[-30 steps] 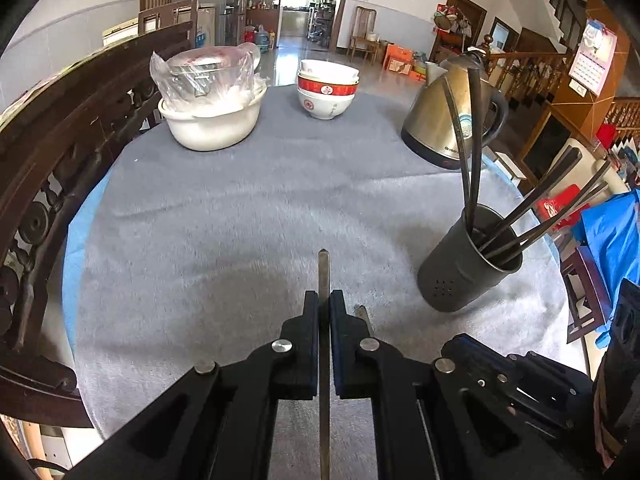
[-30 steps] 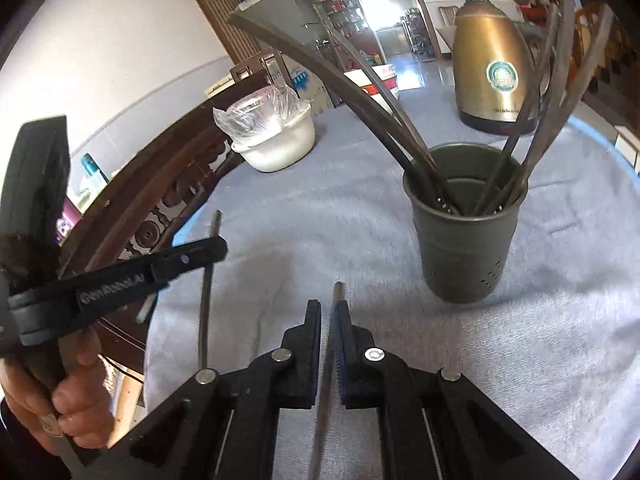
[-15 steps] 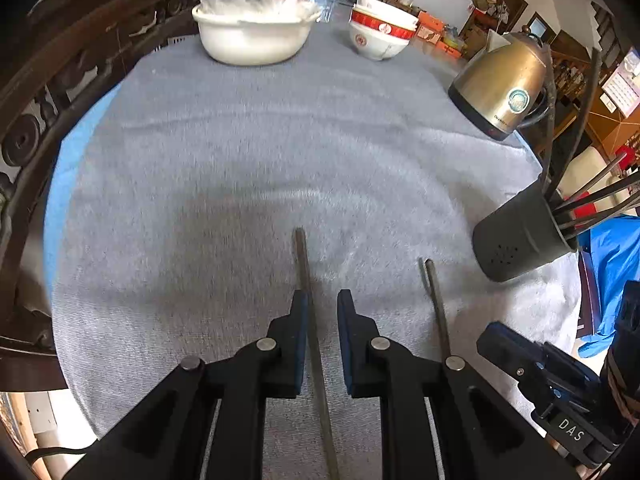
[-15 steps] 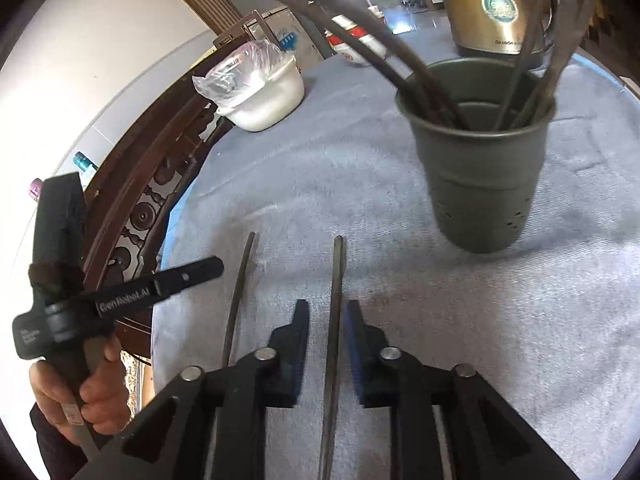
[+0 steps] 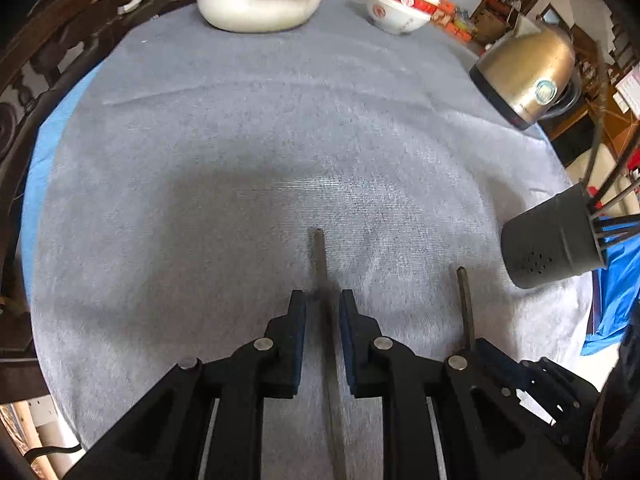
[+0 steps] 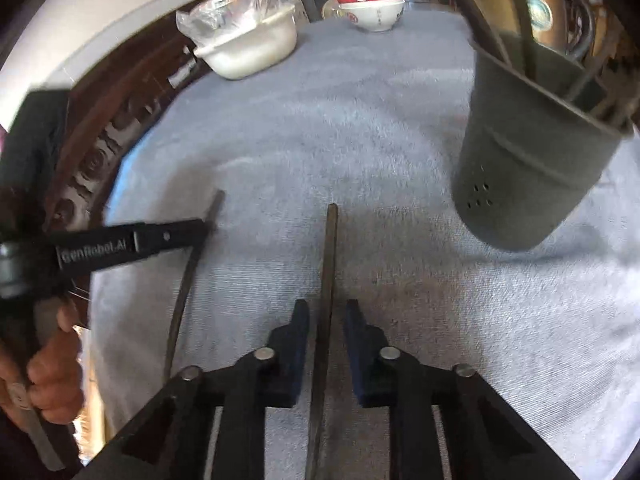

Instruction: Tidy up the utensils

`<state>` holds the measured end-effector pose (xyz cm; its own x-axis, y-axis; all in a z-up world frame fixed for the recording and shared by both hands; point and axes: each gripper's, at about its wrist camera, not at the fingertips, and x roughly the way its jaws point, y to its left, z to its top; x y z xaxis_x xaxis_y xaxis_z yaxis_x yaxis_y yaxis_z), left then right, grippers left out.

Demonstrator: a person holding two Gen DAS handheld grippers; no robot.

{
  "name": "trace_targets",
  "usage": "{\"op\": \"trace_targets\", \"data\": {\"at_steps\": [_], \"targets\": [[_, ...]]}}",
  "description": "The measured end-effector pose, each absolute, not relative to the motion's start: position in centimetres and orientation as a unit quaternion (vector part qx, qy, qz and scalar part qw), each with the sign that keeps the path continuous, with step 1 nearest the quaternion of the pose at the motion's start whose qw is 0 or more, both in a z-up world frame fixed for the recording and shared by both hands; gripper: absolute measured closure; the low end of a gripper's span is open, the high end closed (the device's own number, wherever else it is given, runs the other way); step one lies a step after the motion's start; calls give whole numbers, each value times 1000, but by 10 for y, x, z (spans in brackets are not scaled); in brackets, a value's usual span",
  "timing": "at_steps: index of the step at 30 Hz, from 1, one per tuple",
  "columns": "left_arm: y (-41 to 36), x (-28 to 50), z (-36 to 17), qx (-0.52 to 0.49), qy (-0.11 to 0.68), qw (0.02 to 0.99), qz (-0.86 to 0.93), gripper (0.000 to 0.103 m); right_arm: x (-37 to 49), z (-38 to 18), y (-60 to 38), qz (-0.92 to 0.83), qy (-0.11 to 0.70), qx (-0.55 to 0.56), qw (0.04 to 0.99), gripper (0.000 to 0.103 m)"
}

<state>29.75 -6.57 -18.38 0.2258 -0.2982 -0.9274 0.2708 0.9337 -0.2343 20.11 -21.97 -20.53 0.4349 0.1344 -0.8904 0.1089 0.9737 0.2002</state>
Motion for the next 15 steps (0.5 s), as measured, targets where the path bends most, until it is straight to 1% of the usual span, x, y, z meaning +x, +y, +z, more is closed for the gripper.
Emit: {"op": "trace_targets", "data": {"at_steps": [1, 5, 6, 7, 10, 15], "targets": [[-67, 300, -185, -12, 597, 782, -178, 87, 203, -205, -218, 4, 535, 105, 838, 92], [-72, 307, -186, -12, 598, 780, -185, 87, 201, -206, -220, 11, 536, 109, 837, 96], [-72, 307, -186, -14, 598, 780, -182, 90, 200, -206, -223, 15, 534, 118, 837, 96], [-72, 306, -186, -14, 598, 781, -181, 97, 198, -205, -226, 20, 531, 131, 837, 96], [-69, 300, -182, -20, 588, 789, -178, 98, 191, -197, -230, 31, 515, 144, 844, 96], [-56, 280, -147, -34, 545, 818, -179, 98, 175, -169, -239, 52, 464, 162, 869, 96]]}}
